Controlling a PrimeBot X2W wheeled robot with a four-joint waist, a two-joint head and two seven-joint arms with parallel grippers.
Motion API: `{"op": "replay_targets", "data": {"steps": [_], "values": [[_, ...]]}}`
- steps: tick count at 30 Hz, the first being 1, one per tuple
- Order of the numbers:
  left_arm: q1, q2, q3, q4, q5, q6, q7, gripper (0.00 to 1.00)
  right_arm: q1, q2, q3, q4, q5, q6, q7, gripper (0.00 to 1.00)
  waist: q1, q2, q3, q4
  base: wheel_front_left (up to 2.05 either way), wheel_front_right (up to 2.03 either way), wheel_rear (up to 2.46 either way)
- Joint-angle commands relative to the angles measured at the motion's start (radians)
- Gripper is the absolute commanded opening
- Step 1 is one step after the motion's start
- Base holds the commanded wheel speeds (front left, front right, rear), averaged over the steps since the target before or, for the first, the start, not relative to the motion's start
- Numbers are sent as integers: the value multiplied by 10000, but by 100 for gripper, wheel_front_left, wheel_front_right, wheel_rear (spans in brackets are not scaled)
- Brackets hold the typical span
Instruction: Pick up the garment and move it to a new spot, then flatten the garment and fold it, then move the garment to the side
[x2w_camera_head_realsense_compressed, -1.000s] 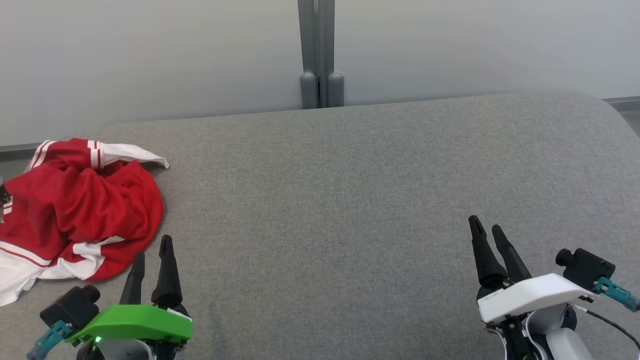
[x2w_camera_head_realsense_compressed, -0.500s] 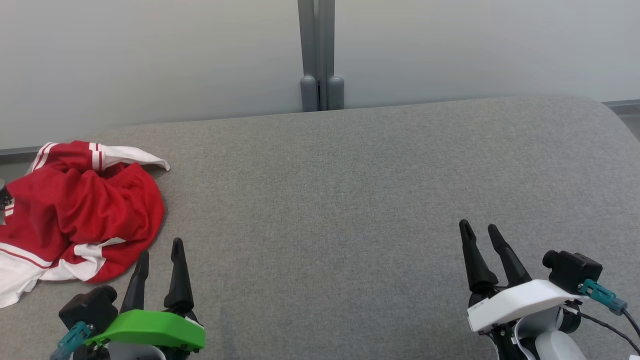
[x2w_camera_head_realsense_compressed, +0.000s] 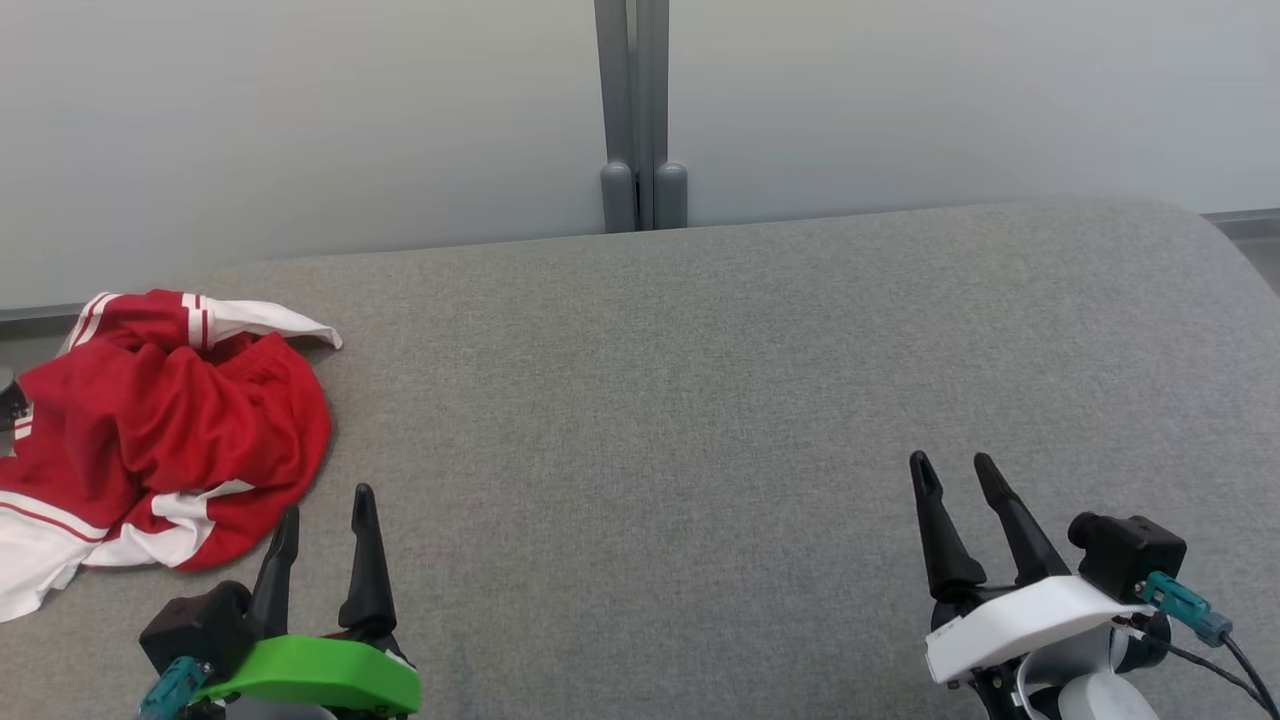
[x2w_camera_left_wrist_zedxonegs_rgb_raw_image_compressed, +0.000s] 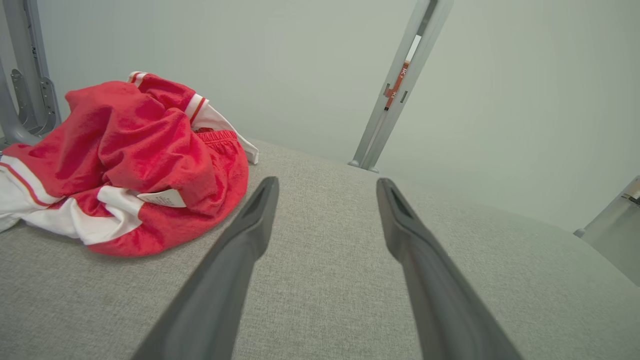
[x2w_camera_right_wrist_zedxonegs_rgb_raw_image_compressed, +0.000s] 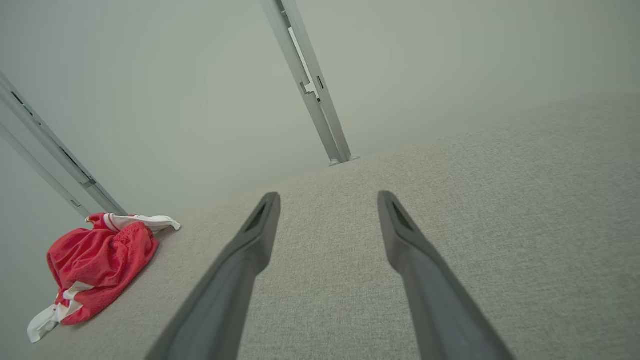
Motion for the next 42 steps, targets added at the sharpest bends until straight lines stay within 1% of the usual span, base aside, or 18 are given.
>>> {"op": "replay_targets", "data": {"steps": [1,5,8,23,27,33,42], "values": [[62,17,37,-119,321,-67,-105,100,0,-51,55,-96,-267,27,-124,100,0,0,-16,-2,0,0,0],[117,-37,66,-74,735,-137,-201,100,32,-54,107,-50,-605,27,-212,100,0,0,-46,0,0,0,0],[147,-82,86,-42,1011,-198,-265,100,78,-55,103,-2,-601,27,-286,100,0,0,-69,5,0,0,0],[313,-238,227,291,2149,-551,-591,100,185,-64,495,82,-1719,29,-606,100,0,0,-151,-10,0,0,0],[350,-261,255,289,2414,-582,-671,100,212,-65,573,127,-2005,27,-679,100,0,0,-177,-6,0,0,0],[392,-288,316,340,2676,-753,-795,100,249,-67,654,173,-2447,22,-804,100,0,0,-224,-7,0,0,0],[460,-293,226,377,3125,-817,-947,100,291,-71,747,169,-3146,21,-964,100,0,0,-272,-8,0,0,0]]}}
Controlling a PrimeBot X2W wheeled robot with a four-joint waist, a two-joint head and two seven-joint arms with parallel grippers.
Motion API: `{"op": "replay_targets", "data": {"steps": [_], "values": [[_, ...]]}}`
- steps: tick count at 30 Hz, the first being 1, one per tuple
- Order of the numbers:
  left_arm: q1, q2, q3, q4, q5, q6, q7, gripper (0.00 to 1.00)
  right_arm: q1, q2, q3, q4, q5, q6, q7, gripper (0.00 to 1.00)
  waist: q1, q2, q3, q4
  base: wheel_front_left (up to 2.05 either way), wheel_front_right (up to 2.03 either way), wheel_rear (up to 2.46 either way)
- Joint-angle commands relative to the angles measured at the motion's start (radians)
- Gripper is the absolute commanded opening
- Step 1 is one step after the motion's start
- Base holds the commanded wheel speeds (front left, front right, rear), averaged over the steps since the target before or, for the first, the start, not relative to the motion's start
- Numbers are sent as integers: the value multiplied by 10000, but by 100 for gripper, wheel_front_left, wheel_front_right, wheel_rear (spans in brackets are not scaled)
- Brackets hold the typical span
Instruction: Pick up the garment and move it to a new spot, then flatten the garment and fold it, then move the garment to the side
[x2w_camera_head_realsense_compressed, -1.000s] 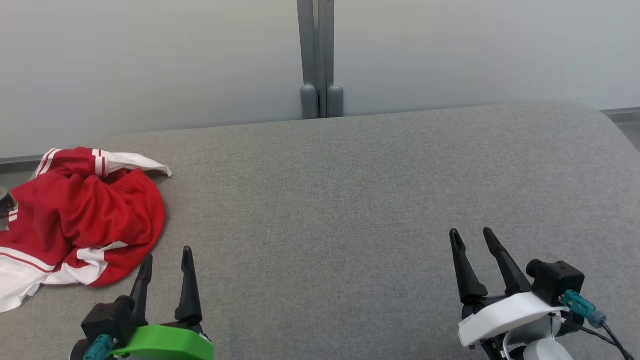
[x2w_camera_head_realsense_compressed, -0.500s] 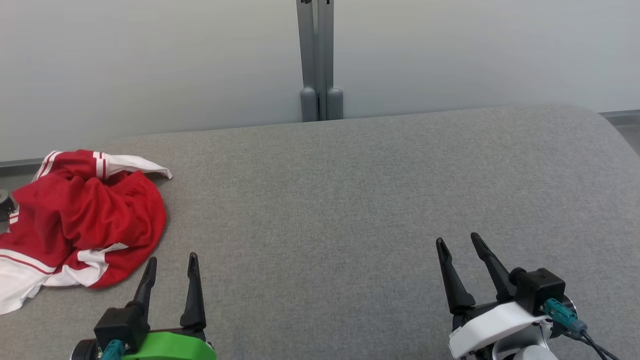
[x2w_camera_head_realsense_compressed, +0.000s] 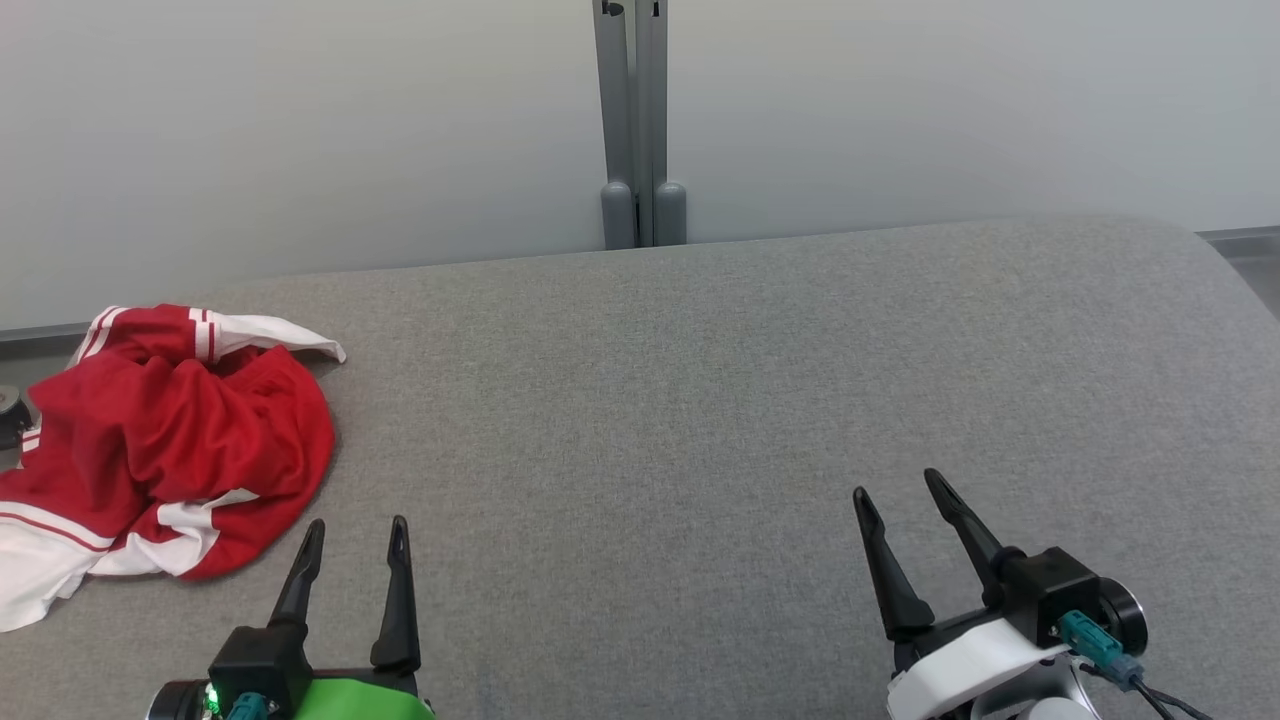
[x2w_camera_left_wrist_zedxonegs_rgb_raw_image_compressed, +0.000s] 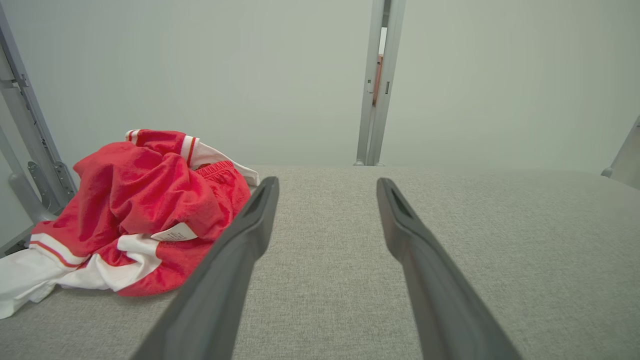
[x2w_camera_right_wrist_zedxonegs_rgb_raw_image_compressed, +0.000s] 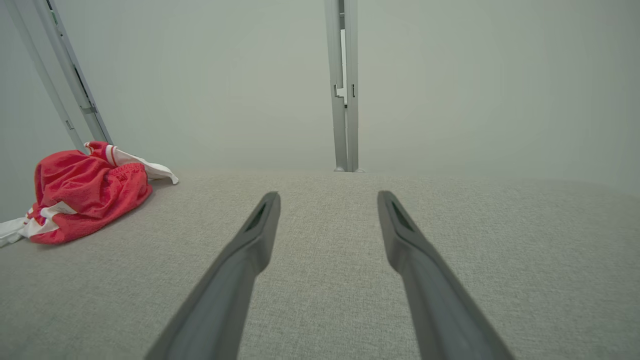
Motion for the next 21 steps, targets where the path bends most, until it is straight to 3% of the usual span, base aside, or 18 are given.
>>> {"op": "replay_targets", "data": {"steps": [1,21], "values": [[75,4,-33,6,210,-48,-100,100,78,-44,36,-11,-218,4,-107,100,0,-1,-1,2,0,0,0],[15,4,-132,153,331,-58,-170,100,157,-44,40,16,-496,4,-175,100,0,-1,16,67,0,0,0]]}}
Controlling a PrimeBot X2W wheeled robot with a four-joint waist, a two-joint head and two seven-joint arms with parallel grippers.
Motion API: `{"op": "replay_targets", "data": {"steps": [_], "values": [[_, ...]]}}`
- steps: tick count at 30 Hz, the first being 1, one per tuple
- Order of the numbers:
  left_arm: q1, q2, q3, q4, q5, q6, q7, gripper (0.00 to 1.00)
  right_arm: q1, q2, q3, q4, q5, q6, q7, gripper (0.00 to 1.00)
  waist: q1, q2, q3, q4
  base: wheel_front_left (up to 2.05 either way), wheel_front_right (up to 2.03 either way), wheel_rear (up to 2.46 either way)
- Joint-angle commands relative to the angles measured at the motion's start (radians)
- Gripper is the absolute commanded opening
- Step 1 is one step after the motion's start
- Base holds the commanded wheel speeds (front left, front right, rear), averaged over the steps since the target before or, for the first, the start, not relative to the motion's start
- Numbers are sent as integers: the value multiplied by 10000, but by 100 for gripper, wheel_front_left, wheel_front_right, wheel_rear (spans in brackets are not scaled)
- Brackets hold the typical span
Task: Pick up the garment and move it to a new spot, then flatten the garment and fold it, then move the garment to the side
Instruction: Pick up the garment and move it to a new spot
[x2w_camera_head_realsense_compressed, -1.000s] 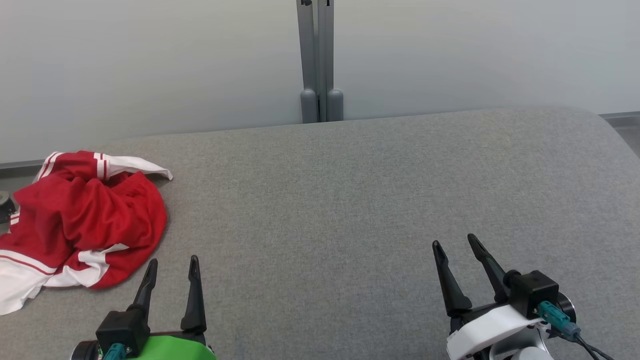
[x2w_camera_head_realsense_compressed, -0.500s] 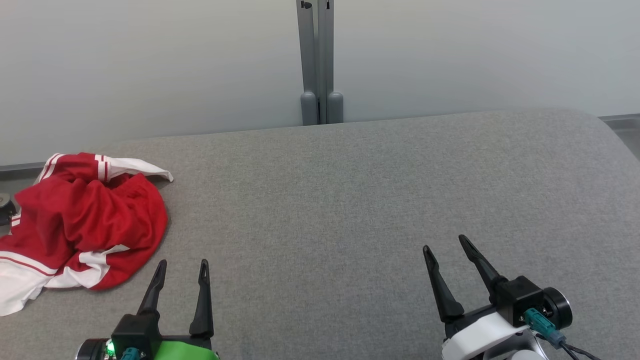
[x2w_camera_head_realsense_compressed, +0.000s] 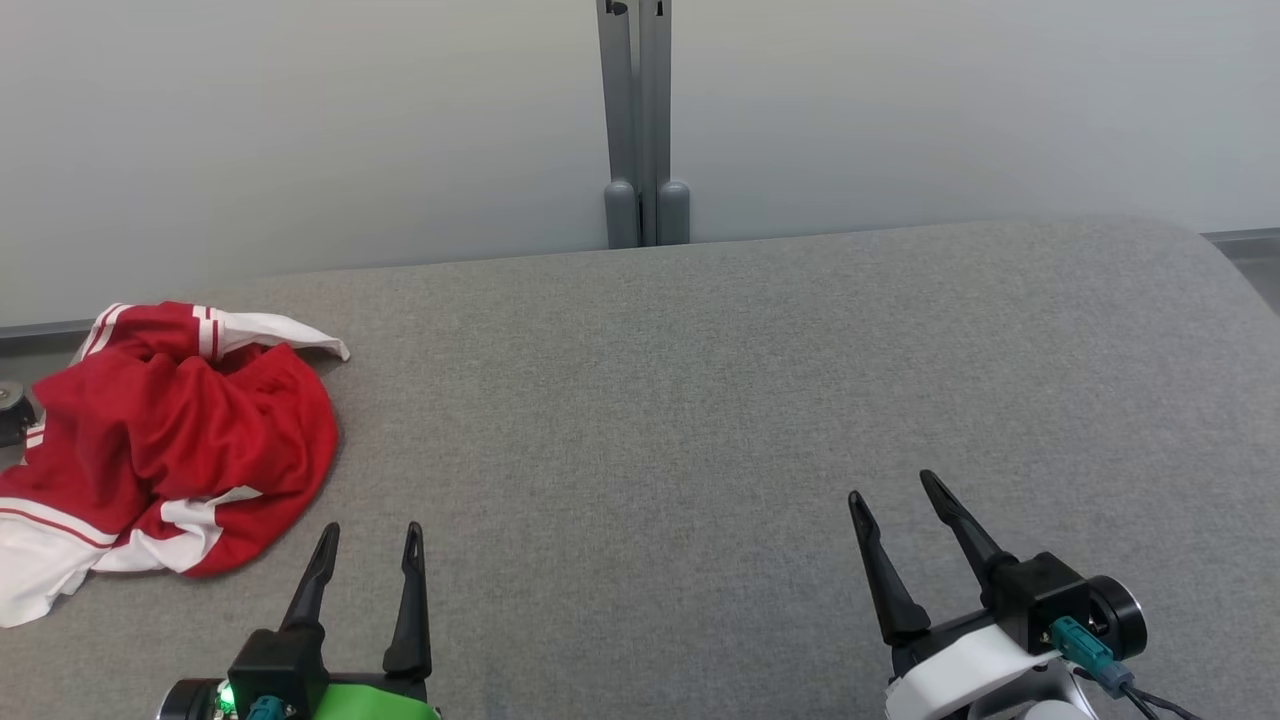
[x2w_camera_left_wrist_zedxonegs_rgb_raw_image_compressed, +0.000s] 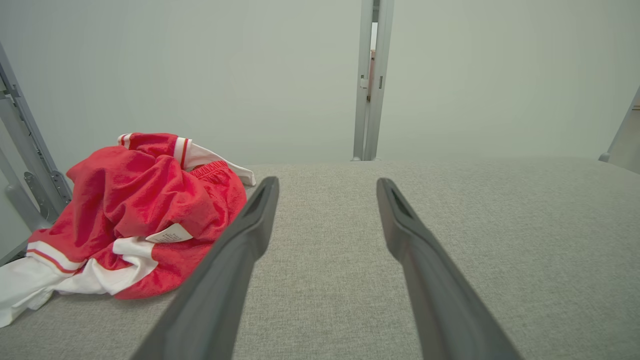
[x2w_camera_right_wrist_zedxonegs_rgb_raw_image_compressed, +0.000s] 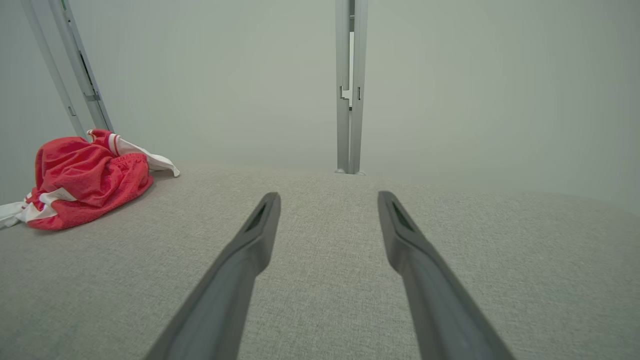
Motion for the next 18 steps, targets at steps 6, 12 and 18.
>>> {"op": "replay_targets", "data": {"steps": [6,12,18], "values": [[-36,7,-11,48,-76,-35,-37,100,200,-36,0,39,55,4,-34,100,0,-1,11,309,0,0,0],[-29,8,71,0,33,51,-35,100,241,-35,18,17,110,4,-35,100,0,-1,76,931,0,0,0],[60,8,154,-19,91,87,-26,100,260,-36,17,14,91,4,-34,100,0,-1,175,1738,0,0,0]]}}
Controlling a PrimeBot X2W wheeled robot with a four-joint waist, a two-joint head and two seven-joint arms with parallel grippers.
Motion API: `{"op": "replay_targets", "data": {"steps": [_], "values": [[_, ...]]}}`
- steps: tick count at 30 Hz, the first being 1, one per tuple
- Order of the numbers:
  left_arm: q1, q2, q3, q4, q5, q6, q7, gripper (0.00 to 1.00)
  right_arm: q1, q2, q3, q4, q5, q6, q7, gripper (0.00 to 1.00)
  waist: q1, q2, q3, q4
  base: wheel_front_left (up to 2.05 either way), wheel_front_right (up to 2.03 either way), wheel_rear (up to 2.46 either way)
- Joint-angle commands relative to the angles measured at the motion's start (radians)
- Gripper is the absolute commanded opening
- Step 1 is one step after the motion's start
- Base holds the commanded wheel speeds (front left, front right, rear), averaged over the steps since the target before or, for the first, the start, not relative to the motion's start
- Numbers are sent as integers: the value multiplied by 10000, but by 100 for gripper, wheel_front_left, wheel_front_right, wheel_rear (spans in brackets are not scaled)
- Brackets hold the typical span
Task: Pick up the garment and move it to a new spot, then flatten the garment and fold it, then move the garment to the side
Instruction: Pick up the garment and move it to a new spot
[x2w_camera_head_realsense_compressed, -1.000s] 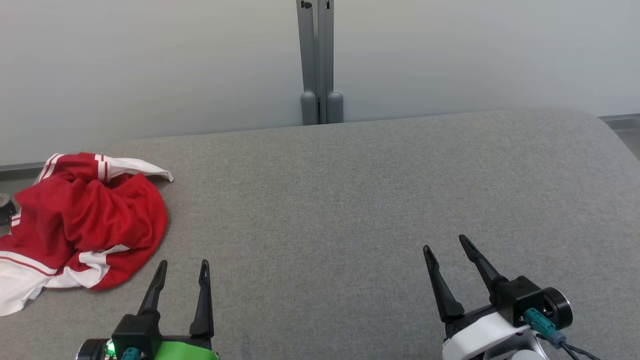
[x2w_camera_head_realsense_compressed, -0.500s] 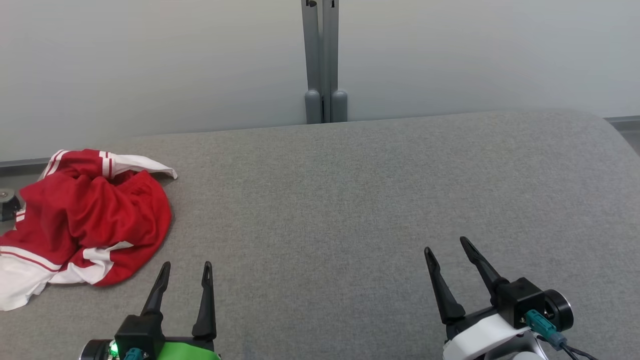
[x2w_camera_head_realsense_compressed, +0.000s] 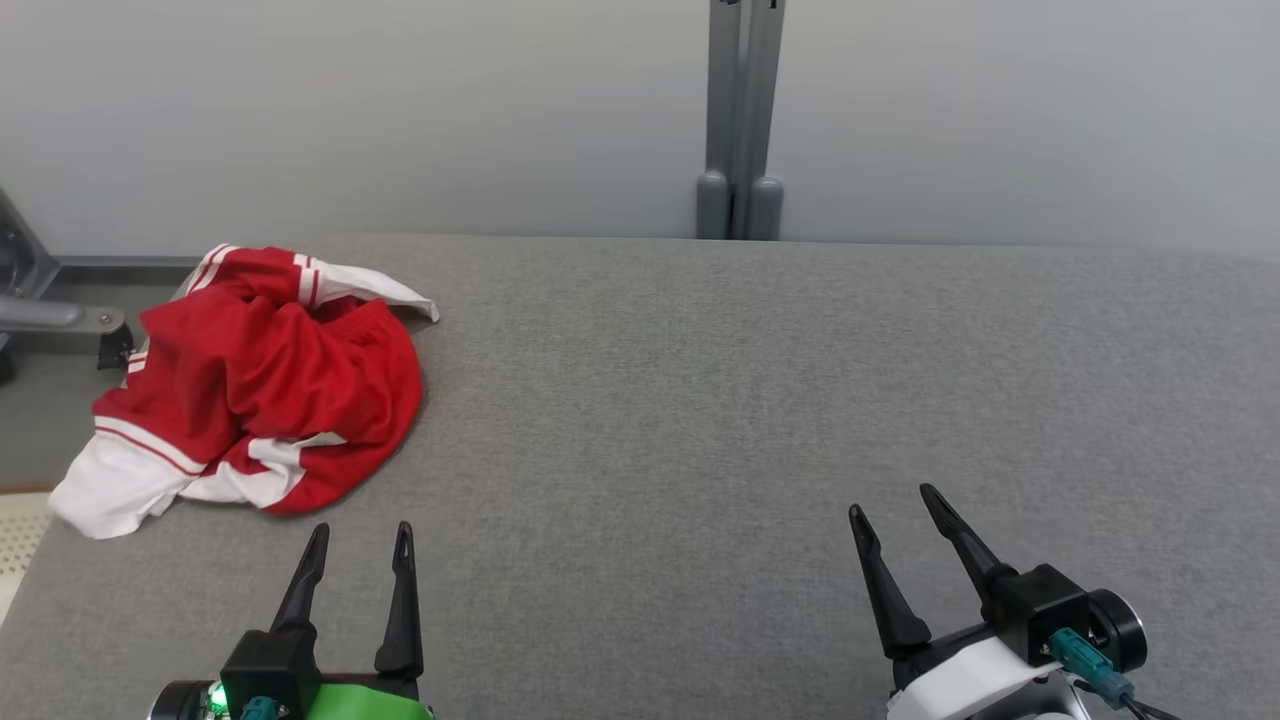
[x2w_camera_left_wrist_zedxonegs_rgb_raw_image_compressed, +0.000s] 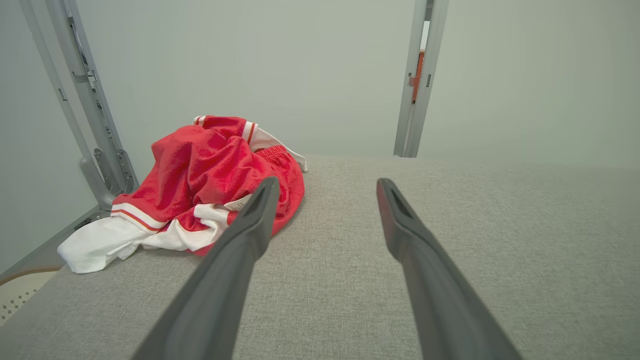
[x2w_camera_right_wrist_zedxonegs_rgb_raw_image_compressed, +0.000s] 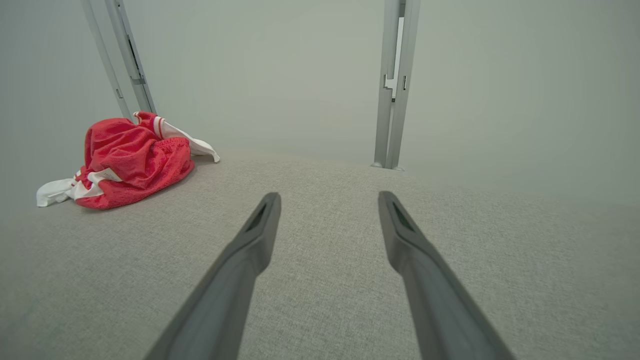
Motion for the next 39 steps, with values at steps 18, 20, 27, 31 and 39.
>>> {"op": "replay_targets", "data": {"steps": [18,20,27,31,39], "values": [[269,14,519,-99,241,21,-10,100,182,-35,264,65,221,3,-32,100,0,0,-15,3099,0,0,0],[334,14,564,-131,238,26,-10,100,192,-36,260,89,238,3,-32,100,0,0,-44,3277,0,0,0],[594,14,825,-302,70,80,-10,100,90,-38,430,109,148,3,-32,100,0,0,-7,3359,0,0,0],[622,15,1256,-435,221,265,-10,100,167,-36,410,131,-3,3,-32,100,0,0,164,3142,0,0,0],[-941,103,2439,-1396,-6,381,-9,100,-742,-111,27,24,-961,3,-32,100,0,0,2022,2358,0,0,0]]}}
